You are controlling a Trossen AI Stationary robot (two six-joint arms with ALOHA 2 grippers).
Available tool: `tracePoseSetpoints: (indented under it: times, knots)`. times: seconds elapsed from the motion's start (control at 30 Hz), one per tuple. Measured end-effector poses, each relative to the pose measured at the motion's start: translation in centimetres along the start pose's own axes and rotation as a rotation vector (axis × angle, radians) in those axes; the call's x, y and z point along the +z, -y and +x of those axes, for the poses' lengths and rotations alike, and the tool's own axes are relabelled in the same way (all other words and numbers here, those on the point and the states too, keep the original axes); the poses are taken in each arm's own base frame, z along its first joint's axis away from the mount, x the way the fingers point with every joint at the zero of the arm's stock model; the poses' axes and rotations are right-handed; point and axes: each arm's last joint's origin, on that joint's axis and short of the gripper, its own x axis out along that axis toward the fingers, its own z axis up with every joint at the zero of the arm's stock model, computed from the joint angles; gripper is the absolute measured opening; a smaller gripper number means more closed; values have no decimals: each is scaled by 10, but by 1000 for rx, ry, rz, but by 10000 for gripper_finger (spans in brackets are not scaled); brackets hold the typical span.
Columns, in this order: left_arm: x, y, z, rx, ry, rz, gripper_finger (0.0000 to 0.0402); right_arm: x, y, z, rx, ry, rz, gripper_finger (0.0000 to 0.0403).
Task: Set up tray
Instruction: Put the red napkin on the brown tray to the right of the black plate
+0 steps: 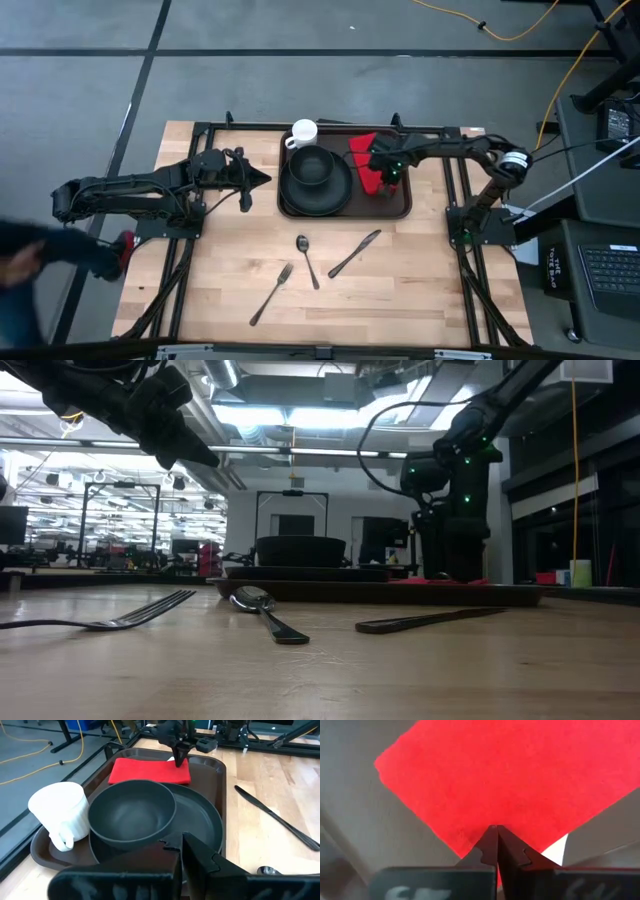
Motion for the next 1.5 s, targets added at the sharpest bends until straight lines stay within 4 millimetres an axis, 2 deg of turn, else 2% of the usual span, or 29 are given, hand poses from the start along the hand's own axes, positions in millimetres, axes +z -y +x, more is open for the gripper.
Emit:
tracePoseSetpoints:
  times: [0.33,0.67,1.1,1.5]
  knots:
    - [0,0,0,0,0,-17,6,-12,-9,20,28,-2,186,1]
    - [0,0,0,0,0,-16,6,-7,-22,17,105,10,305,1]
    - [0,0,0,0,0,-14,6,-3,-25,12,198,-23,359,2]
    - [0,0,0,0,0,-14,6,0,-41,11,224,-11,342,4]
